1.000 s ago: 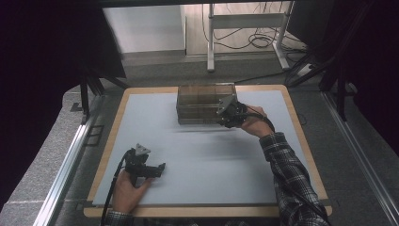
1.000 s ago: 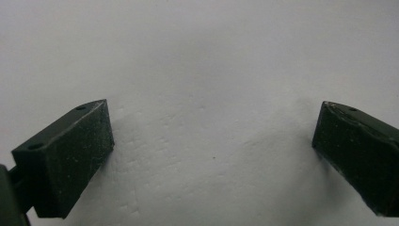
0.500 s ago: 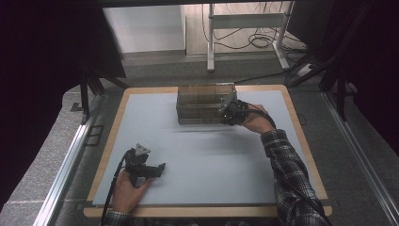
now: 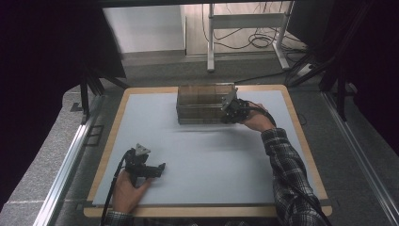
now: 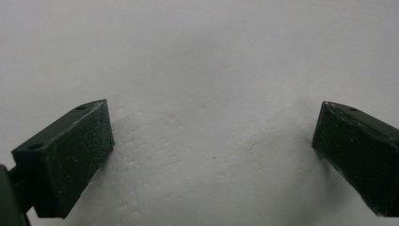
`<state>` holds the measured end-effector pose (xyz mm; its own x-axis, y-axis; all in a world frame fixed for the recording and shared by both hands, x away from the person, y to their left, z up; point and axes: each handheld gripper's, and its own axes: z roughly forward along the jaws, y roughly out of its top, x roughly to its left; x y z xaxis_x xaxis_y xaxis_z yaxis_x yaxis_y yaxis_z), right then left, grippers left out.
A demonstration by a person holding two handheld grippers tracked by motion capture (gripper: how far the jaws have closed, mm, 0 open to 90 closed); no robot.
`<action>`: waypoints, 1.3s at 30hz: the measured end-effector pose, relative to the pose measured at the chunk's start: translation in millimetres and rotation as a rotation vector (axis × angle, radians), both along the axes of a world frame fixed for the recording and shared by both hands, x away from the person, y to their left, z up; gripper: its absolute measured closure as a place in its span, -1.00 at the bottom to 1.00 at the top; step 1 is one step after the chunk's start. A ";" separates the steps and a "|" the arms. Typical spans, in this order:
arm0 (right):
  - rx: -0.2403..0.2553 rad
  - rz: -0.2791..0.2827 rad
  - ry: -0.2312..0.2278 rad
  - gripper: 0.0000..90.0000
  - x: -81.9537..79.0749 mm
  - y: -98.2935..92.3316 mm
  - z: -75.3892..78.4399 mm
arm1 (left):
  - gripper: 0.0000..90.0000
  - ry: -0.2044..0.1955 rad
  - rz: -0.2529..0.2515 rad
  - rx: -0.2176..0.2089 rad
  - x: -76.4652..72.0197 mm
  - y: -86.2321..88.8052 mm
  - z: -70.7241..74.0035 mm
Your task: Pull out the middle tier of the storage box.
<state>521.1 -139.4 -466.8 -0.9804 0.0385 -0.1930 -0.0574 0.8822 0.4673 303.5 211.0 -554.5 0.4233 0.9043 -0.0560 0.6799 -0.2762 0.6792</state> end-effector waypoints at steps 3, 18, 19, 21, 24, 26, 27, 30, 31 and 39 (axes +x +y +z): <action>-0.011 0.022 0.016 0.87 0.6 1.0 -0.4 | -1.00 0.000 0.000 0.000 0.0 0.0 0.0; -0.023 0.061 0.022 0.89 -6.4 0.3 1.2 | -1.00 0.000 0.000 0.000 0.0 0.0 0.0; -0.025 0.064 0.024 0.89 -7.1 0.0 1.3 | -1.00 0.000 0.000 0.000 0.0 0.0 0.0; -0.026 0.068 0.026 0.89 -8.7 -0.4 1.8 | -1.00 0.000 0.000 0.000 0.0 0.0 0.0; -0.029 0.079 0.026 0.90 -11.2 -0.6 2.3 | -1.00 0.000 0.000 0.000 0.0 0.0 0.0; -0.031 0.088 0.023 0.90 -13.1 -0.5 2.7 | -1.00 0.000 0.000 0.000 0.0 0.0 0.0; -0.030 0.093 0.030 0.90 -13.6 -0.3 2.4 | -1.00 0.000 0.000 0.000 0.0 0.0 0.0; -0.034 0.098 0.033 0.90 -16.4 -0.5 3.0 | -1.00 0.000 0.000 0.000 0.0 0.0 0.0; -0.035 0.100 0.033 0.90 -17.3 -0.6 3.1 | -1.00 0.000 0.000 0.000 0.0 0.0 0.0; -0.042 0.112 0.023 0.91 -24.7 -3.2 2.5 | -1.00 0.000 0.001 -0.001 0.0 -0.1 -0.1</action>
<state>496.4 -142.6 -464.3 -0.9823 -0.0795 -0.1696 -0.1466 0.8897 0.4324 303.5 210.9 -554.5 0.4226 0.9045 -0.0563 0.6798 -0.2754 0.6797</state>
